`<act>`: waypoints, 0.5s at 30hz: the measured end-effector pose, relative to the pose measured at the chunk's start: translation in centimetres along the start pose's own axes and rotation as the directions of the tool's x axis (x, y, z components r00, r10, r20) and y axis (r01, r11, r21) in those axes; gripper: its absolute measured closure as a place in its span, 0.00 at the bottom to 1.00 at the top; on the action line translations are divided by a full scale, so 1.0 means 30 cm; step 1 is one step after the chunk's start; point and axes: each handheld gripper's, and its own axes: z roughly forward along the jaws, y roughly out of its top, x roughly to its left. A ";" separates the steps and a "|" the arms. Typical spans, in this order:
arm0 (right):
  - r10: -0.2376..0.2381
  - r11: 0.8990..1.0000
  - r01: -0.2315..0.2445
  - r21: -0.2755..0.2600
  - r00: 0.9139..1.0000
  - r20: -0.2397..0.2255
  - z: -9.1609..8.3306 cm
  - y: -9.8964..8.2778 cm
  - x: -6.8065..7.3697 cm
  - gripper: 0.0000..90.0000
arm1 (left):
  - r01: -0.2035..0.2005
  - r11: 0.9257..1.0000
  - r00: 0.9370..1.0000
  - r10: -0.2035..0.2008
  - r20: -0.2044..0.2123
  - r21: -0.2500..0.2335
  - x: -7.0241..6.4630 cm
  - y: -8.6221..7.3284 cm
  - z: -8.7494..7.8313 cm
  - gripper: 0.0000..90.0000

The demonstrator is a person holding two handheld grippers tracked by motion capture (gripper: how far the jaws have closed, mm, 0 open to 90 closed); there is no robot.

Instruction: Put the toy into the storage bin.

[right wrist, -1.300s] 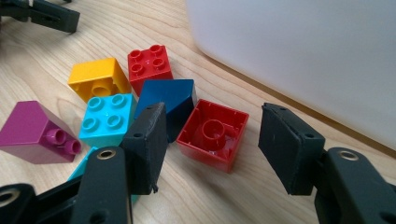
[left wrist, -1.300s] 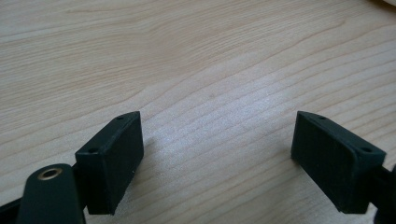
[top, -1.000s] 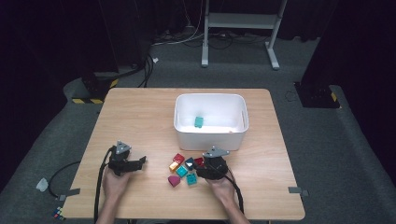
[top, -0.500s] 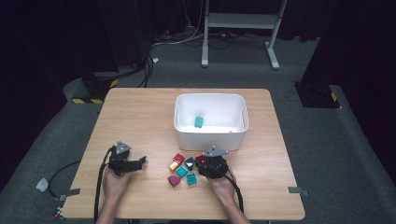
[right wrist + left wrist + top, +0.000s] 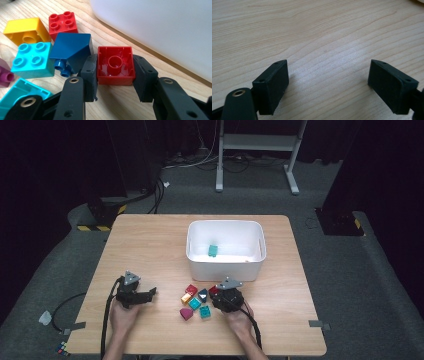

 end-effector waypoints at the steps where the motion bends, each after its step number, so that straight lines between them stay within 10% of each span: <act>1: -0.004 1.000 0.004 -0.004 1.000 -0.001 -0.004 0.000 0.000 0.66 | 0.000 1.000 1.000 0.000 0.000 0.000 0.000 0.000 0.000 0.19; 15: 0.020 0.996 -0.027 -0.082 0.997 -0.077 -0.152 0.006 -0.046 0.66 | 0.002 1.000 1.000 -0.002 0.002 -0.002 -0.002 0.000 0.000 0.19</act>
